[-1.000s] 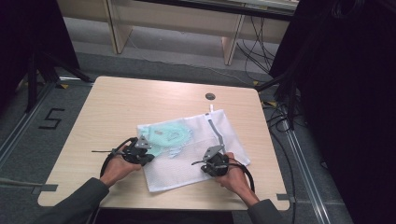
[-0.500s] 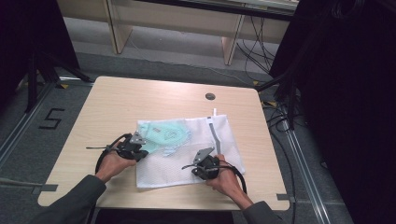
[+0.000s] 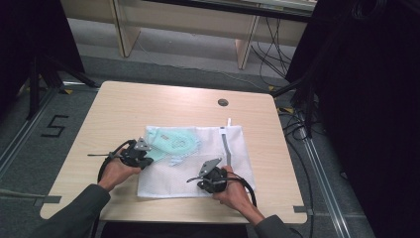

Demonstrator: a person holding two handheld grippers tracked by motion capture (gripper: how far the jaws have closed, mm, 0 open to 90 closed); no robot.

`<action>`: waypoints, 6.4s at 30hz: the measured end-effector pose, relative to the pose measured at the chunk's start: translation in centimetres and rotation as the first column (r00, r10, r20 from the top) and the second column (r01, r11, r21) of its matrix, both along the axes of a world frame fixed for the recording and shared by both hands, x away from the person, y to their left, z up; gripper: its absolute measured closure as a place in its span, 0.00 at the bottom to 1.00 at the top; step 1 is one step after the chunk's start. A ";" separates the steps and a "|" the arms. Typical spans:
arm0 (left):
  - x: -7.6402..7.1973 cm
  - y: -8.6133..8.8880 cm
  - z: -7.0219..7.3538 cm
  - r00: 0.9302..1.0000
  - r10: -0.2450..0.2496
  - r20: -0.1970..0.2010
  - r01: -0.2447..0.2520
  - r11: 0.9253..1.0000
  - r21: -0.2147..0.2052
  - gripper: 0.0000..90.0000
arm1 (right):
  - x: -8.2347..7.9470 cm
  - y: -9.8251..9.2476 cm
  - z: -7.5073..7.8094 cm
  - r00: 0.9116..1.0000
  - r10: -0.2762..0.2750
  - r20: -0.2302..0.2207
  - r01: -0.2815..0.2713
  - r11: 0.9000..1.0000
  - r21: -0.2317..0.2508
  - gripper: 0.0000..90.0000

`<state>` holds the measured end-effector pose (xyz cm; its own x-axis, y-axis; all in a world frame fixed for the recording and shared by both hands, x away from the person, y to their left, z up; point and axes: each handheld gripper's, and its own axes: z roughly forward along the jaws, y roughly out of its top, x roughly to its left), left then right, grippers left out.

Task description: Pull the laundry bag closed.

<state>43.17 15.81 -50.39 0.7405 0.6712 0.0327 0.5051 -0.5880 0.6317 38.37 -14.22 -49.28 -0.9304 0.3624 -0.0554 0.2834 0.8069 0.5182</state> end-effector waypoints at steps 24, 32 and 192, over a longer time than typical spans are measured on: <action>-1.1 2.5 0.1 1.000 0.018 -0.003 -0.018 0.999 0.037 1.00 | -1.1 2.4 -0.2 0.998 0.058 0.003 -0.058 0.998 0.015 1.00; -1.3 3.0 0.3 1.000 0.003 -0.018 -0.002 0.998 0.062 0.99 | -1.3 2.8 -0.2 0.997 0.073 0.001 -0.073 0.997 0.015 1.00; -8.5 -19.2 -0.8 0.907 -0.392 0.152 0.410 0.904 -0.122 0.88 | -0.9 -7.7 3.5 0.994 0.009 -0.110 0.000 0.996 0.086 0.96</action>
<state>34.67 -3.35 -51.23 0.9446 0.3222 0.0629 0.1603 -0.6198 0.7683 37.50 -21.90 -45.83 -0.9307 0.3572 0.0787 0.3391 0.7623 0.5512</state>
